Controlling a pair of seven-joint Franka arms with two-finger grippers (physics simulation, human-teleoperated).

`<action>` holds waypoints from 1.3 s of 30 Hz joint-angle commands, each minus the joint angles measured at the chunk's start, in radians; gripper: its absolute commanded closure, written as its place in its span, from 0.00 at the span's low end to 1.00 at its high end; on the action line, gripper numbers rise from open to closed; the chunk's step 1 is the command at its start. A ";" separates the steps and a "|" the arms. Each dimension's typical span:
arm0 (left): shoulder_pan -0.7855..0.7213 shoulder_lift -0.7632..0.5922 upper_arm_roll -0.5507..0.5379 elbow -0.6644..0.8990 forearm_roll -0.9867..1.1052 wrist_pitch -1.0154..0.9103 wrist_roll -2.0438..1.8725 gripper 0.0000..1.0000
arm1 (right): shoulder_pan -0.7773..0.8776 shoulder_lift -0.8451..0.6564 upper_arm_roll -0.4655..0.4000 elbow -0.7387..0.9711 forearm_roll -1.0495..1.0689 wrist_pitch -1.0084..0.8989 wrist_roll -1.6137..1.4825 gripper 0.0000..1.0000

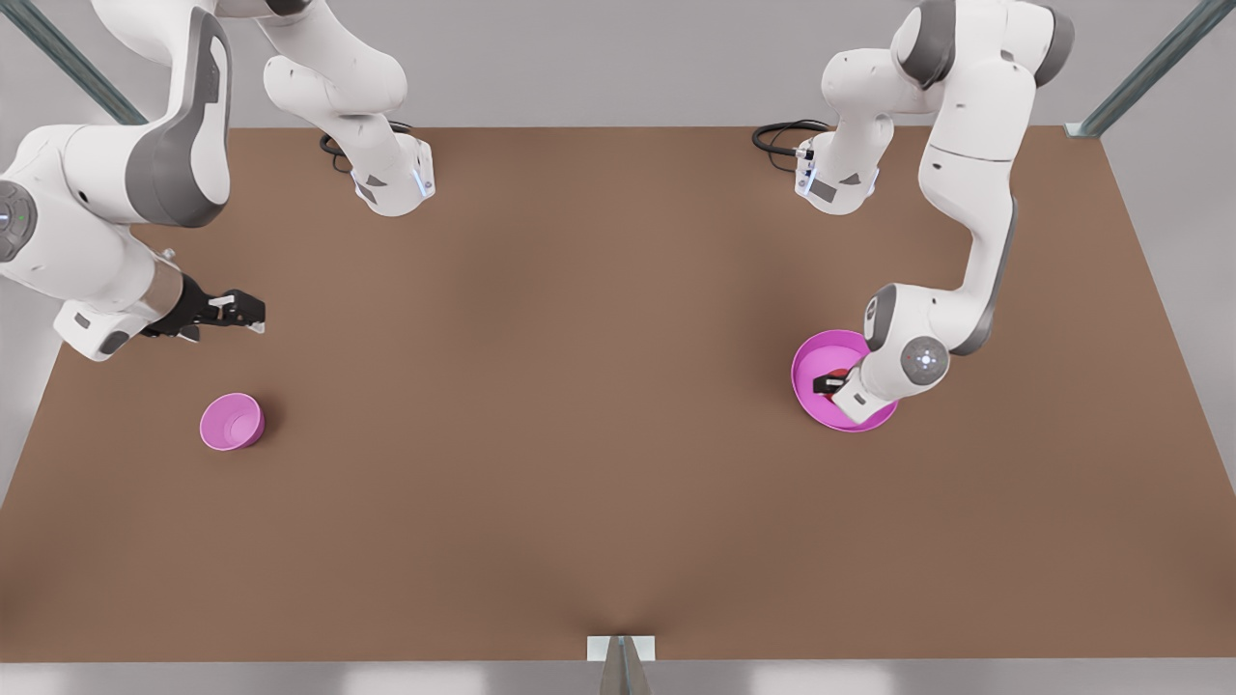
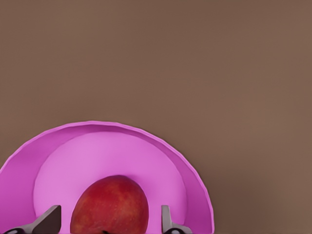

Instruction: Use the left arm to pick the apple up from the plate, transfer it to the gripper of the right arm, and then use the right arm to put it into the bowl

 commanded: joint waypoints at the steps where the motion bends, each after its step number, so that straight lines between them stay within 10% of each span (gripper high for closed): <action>1: 0.000 0.005 0.000 -0.001 0.002 0.049 0.024 0.00 | 0.004 -0.001 0.000 0.000 0.002 0.000 -0.005 0.00; 39: 0.008 0.054 0.001 -0.039 0.001 0.080 0.024 0.04 | 0.004 0.011 0.000 0.000 0.009 0.003 -0.003 0.00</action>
